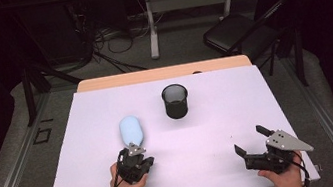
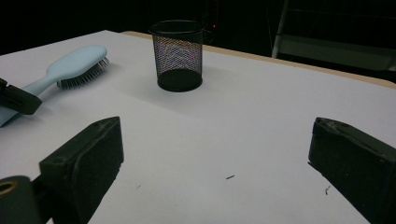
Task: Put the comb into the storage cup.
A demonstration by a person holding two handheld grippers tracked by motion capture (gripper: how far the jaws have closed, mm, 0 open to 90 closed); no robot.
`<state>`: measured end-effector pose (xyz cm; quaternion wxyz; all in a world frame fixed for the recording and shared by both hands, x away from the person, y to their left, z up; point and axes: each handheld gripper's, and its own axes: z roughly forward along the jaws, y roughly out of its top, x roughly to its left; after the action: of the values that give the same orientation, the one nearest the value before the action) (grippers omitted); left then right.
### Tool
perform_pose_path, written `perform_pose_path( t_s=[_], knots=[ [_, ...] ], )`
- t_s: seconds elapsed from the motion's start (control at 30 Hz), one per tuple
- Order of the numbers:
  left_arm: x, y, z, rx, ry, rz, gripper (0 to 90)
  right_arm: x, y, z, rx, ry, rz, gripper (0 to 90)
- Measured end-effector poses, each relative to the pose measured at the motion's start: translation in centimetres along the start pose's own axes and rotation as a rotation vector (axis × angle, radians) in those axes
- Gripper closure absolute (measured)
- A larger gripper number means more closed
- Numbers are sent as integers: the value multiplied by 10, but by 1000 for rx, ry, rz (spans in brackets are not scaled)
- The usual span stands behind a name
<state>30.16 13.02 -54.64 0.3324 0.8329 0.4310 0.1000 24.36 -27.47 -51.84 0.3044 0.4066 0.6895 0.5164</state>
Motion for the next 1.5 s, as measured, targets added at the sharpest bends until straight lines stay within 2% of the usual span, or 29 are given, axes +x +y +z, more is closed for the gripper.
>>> perform_pose_path(
  t_s=[0.37, 0.83, 1.17, 1.5],
  knots=[
    [6, -3, -5, 8, 17, -20, 900, -1, 0, -1, -1, 29, 16, 0],
    [16, -6, -12, 21, 40, -40, 900, 0, 0, -1, -1, 33, 21, 0],
    [23, -9, -19, 31, 58, -69, 900, 0, 0, 0, 0, 36, 23, 0],
    [31, -12, -24, 23, 81, -89, 900, 0, 0, 0, 5, 36, 23, 0]
  ],
)
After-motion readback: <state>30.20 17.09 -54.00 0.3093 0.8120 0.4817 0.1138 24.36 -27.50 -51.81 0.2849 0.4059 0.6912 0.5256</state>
